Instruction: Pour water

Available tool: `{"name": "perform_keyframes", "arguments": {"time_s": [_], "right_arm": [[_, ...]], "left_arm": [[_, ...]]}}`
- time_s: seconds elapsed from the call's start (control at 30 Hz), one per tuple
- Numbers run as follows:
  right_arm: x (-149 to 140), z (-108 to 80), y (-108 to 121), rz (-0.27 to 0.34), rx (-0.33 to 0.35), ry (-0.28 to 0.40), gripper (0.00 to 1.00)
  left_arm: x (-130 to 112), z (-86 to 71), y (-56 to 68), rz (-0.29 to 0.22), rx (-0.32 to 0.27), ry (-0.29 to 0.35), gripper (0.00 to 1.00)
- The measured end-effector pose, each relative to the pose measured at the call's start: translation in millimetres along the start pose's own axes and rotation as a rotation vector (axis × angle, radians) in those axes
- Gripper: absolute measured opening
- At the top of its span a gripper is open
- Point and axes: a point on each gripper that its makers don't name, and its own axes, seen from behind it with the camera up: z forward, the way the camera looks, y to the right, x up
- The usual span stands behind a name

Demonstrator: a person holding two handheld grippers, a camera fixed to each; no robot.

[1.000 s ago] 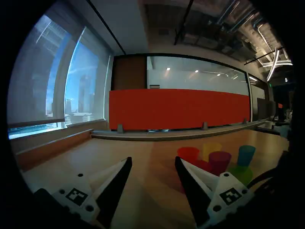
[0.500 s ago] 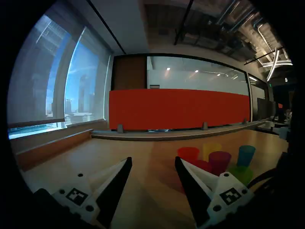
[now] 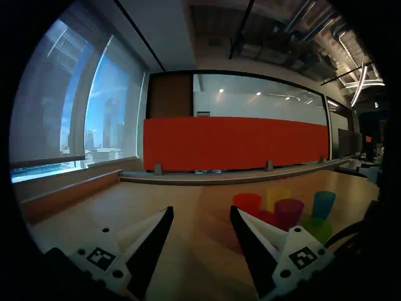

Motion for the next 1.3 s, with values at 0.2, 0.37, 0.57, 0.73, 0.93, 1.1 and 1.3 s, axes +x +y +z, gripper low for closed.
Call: {"name": "perform_keyframes", "arguments": {"time_s": [0.2, 0.37, 0.57, 0.73, 0.93, 1.1, 1.3], "right_arm": [[-0.4, -0.6, 0.0, 0.001, 0.005, -0.001, 1.0], [-0.3, -0.5, -0.2, 0.002, 0.006, -0.003, 1.0], [-0.3, -1.1, -1.4, 0.002, 0.011, -0.004, 1.0], [0.0, -1.6, -1.6, 0.003, 0.011, -0.005, 1.0], [-0.3, -1.2, -1.8, 0.003, 0.011, -0.005, 1.0], [0.1, -1.2, -2.0, 0.003, 0.011, -0.005, 1.0], [0.7, -1.0, -1.8, 0.003, 0.011, -0.005, 1.0]], "left_arm": [[-0.2, -0.2, 0.0, 0.0, 0.0, 0.0, 0.83], [0.0, -0.1, 0.2, 0.0, 0.0, 0.0, 0.83], [0.1, 0.0, 0.0, 0.0, 0.0, 0.0, 0.83], [0.5, 0.1, -0.1, 0.0, 0.0, 0.0, 0.83], [0.5, 0.0, -0.3, 0.0, 0.0, 0.0, 0.83], [0.4, -0.1, -0.6, 0.0, 0.0, 0.0, 0.83], [0.1, -0.2, -0.3, 0.0, 0.0, 0.0, 0.83]]}}
